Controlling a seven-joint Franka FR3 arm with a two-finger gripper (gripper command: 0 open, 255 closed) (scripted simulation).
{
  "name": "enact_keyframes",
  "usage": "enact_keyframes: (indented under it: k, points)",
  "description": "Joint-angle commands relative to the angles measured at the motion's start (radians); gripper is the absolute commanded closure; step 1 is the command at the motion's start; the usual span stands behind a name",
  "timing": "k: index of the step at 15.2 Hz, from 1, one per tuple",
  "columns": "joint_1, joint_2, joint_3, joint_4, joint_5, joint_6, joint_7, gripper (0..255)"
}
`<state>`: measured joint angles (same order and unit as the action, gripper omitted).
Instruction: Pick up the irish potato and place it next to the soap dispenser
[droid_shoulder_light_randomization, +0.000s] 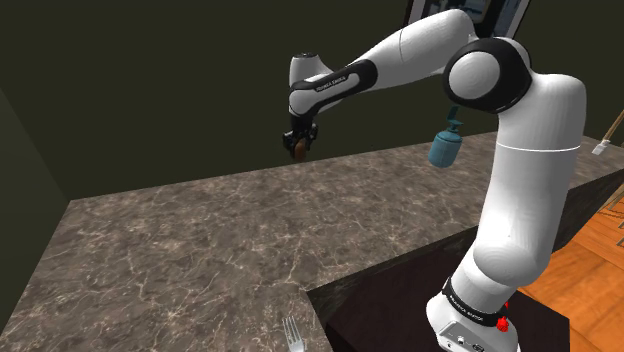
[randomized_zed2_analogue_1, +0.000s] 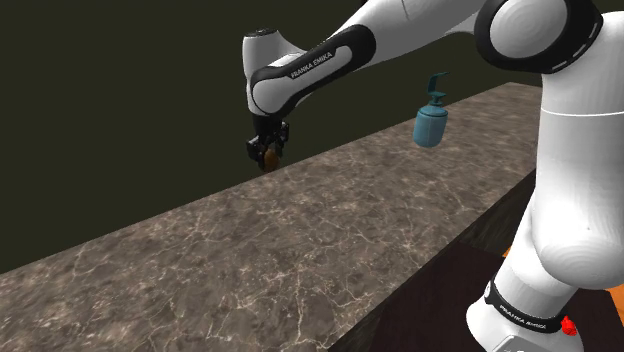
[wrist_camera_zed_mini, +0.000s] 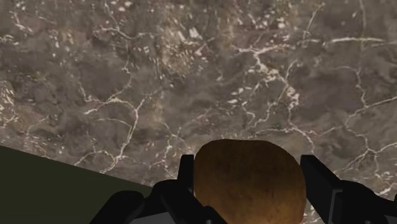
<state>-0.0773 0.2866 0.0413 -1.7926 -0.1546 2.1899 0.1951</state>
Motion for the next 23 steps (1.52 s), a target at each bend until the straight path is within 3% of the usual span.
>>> enact_keyframes:
  k: [1, 23]
  points:
    - [0.001, -0.012, 0.001, 0.012, 0.002, -0.024, -0.002, 255]
    - [0.003, -0.063, 0.006, 0.238, 0.022, -0.3, -0.038, 255]
